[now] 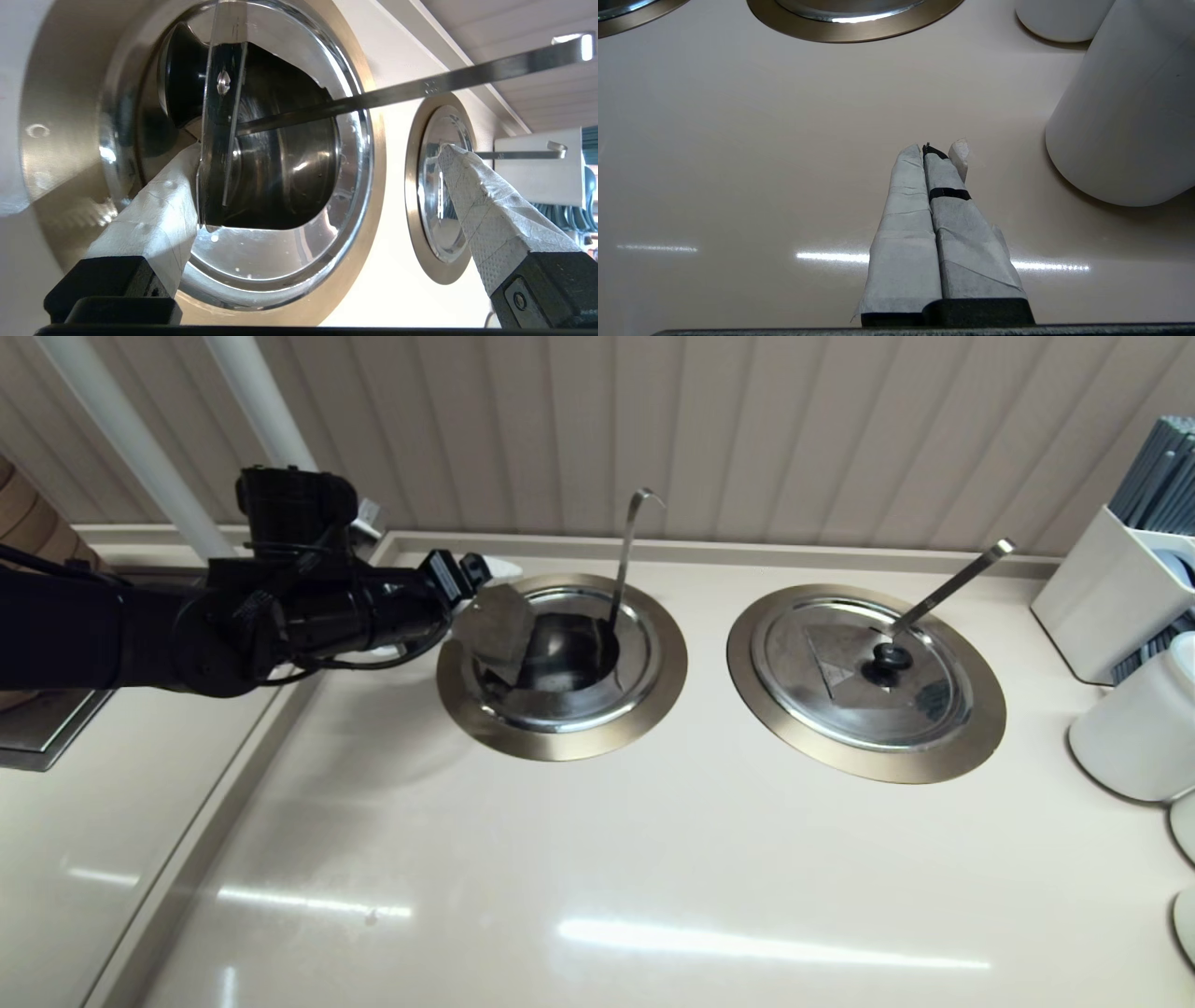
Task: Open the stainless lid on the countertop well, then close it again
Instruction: Close the lid
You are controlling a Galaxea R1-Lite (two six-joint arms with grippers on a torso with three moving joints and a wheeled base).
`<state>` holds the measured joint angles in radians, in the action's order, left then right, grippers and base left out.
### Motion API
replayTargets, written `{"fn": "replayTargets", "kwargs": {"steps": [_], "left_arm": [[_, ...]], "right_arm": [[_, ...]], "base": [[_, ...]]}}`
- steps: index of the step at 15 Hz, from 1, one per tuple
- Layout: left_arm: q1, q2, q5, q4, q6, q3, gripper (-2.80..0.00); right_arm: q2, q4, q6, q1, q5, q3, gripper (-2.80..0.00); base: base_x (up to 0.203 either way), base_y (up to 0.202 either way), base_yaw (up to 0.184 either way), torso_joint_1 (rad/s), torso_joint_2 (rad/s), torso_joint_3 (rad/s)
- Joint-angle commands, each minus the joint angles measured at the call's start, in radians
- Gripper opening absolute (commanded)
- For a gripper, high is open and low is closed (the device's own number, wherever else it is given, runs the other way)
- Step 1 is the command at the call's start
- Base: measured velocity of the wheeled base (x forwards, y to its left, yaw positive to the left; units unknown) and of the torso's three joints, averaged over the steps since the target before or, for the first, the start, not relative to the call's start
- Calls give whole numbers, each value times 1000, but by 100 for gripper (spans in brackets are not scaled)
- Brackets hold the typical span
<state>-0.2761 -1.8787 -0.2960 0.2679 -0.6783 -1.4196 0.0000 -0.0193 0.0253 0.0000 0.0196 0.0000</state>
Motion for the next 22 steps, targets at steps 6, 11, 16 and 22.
{"fn": "replayTargets", "kwargs": {"steps": [6, 11, 16, 22], "left_arm": [[-38, 20, 21, 2, -3, 14, 0], [-83, 11, 44, 2, 0, 29, 0], [-117, 3, 62, 2, 2, 42, 0], [-129, 10, 60, 2, 2, 42, 0]], "right_arm": [[0, -1, 0, 0, 0, 5, -280], [0, -1, -1, 0, 0, 5, -280], [0, -1, -1, 0, 0, 5, -280], [0, -1, -1, 0, 0, 5, -280]], "base": [[0, 0, 0, 0, 0, 0], [0, 0, 0, 0, 0, 0], [0, 0, 0, 0, 0, 0], [0, 0, 0, 0, 0, 0]]}}
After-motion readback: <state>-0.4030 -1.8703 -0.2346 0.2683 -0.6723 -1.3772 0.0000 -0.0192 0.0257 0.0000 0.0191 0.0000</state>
